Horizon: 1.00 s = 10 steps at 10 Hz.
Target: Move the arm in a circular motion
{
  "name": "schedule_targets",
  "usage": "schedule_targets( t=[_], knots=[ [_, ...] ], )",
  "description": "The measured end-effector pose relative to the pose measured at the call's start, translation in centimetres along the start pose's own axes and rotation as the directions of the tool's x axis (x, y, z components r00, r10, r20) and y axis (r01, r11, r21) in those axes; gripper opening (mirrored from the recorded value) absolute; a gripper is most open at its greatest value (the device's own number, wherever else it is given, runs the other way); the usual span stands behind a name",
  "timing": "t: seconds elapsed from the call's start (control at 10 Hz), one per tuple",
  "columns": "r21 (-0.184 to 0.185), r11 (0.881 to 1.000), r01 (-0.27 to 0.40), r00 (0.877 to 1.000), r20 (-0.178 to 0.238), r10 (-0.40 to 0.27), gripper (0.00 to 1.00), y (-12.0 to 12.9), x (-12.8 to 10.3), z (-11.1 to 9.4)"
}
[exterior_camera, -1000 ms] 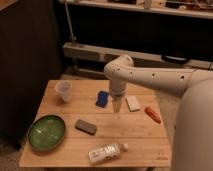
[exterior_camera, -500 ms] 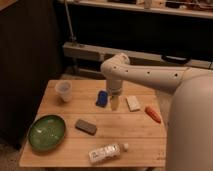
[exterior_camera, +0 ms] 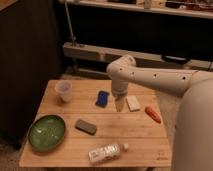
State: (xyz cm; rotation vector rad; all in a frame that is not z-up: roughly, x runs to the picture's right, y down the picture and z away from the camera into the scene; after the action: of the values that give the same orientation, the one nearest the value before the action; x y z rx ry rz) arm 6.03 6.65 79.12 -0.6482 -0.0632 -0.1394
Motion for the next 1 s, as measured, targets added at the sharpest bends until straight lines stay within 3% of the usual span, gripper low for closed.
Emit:
schedule_targets(
  t=[0.4, 0.6, 0.9, 1.0],
  knots=[
    [-0.015, 0.998, 0.060, 0.998, 0.001, -0.060, 0.65, 2.0, -0.3, -0.4],
    [-0.005, 0.996, 0.087, 0.996, 0.007, -0.087, 0.65, 1.1, 0.0, -0.4],
    [-0.011, 0.991, 0.136, 0.991, 0.008, -0.136, 0.65, 0.6, -2.2, -0.4],
    [-0.013, 0.989, 0.147, 0.989, 0.004, -0.147, 0.65, 0.9, -1.9, -0.5]
  ],
)
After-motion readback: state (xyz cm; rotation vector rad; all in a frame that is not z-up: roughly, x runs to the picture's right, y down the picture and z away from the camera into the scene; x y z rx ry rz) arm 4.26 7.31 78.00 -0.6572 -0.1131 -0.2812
